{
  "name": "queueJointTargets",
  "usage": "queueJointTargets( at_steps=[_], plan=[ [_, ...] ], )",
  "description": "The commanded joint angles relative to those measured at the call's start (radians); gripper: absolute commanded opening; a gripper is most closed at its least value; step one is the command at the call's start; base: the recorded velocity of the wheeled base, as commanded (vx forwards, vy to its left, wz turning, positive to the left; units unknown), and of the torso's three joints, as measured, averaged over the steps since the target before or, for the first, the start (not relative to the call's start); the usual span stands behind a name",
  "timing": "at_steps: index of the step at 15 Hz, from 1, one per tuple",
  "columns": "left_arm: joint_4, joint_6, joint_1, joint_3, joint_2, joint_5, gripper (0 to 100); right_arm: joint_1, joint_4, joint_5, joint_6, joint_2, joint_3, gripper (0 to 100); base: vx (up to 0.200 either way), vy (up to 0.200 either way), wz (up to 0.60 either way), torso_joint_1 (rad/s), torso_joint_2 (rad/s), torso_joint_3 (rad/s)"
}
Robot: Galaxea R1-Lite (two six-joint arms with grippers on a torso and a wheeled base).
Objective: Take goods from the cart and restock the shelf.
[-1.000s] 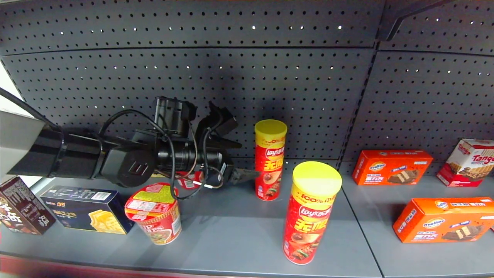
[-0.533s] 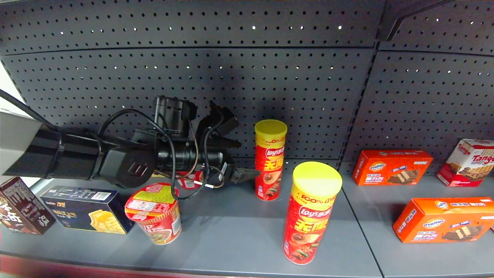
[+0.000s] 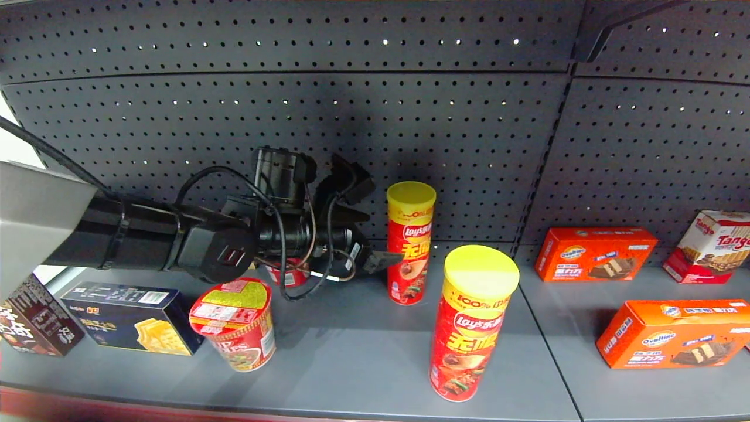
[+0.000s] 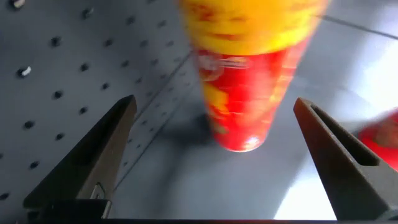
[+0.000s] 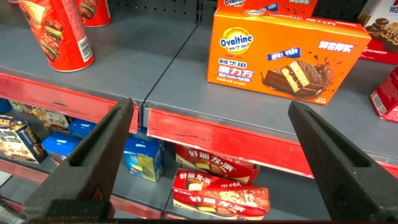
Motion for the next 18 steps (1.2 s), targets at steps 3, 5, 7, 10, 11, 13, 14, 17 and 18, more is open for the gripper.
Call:
queueJointTargets(
  at_steps=[3,5,7,10,11,13,14,17,18],
  plan=[
    [-0.06,-0.01,-0.003,-0.002,0.033,0.008,100,0.0,0.0,0.0,-0.002,0.001,0.0,100,0.0,0.0,0.0,0.0,0.0,0.0],
    [-0.069,-0.012,-0.001,0.002,0.033,0.012,100,0.0,0.0,0.0,-0.002,0.001,0.0,100,0.0,0.0,0.0,0.0,0.0,0.0],
    [-0.069,-0.012,0.0,0.002,0.031,0.014,100,0.0,0.0,0.0,-0.002,0.001,0.0,100,0.0,0.0,0.0,0.0,0.0,0.0],
    [-0.069,-0.012,0.002,0.005,0.03,0.014,100,0.0,0.0,0.0,-0.004,0.001,0.0,100,0.0,0.0,0.0,0.0,0.0,0.0],
    [-0.069,-0.012,0.003,0.007,0.03,0.014,100,0.0,0.0,0.0,-0.004,0.001,0.0,100,0.0,0.0,0.0,0.0,0.0,0.0],
    [-0.069,-0.012,0.007,0.017,0.027,0.016,100,0.0,0.0,0.0,-0.004,0.001,0.0,100,0.0,0.0,0.0,0.0,0.0,0.0],
    [-0.069,-0.012,0.008,0.019,0.023,0.016,100,0.0,0.0,0.002,-0.004,0.001,0.0,100,0.0,0.0,0.0,0.0,0.0,0.0],
    [-0.069,-0.014,0.008,0.022,0.019,0.025,100,0.0,0.0,0.0,-0.005,0.001,-0.001,100,0.0,0.0,0.0,0.0,0.0,0.0],
    [-0.069,-0.018,0.008,0.024,0.017,0.026,100,0.0,0.0,0.0,-0.005,0.001,0.0,100,0.0,0.0,0.0,0.0,0.0,0.0]
  ],
)
